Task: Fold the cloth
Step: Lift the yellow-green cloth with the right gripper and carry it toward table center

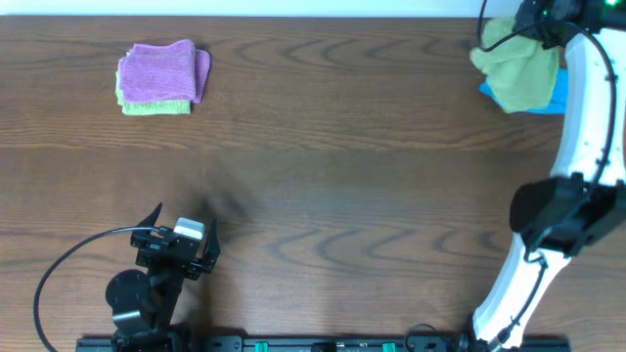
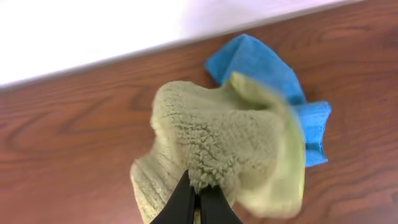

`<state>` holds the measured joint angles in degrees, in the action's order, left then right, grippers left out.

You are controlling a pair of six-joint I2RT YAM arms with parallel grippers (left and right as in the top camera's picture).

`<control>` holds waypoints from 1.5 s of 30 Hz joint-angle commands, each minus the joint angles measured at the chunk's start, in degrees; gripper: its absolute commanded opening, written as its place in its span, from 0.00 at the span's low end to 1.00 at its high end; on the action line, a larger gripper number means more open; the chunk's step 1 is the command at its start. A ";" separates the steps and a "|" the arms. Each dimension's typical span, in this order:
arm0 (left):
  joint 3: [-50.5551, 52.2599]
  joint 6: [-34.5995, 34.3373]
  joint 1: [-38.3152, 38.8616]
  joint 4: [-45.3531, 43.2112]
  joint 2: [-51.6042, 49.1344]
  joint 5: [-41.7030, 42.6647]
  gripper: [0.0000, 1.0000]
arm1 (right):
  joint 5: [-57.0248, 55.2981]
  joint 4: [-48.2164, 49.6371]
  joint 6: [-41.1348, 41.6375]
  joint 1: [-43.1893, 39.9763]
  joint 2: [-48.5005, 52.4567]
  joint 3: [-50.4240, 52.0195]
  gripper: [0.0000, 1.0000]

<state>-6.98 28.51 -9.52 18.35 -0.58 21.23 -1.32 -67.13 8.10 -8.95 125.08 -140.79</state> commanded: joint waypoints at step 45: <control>1.20 -0.26 0.28 0.44 0.33 0.83 0.95 | -25.51 -13.62 25.51 47.54 -76.96 59.74 0.02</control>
<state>-6.96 28.51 -9.52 18.24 -0.58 21.23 -25.58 -81.17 28.88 37.41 54.00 -86.08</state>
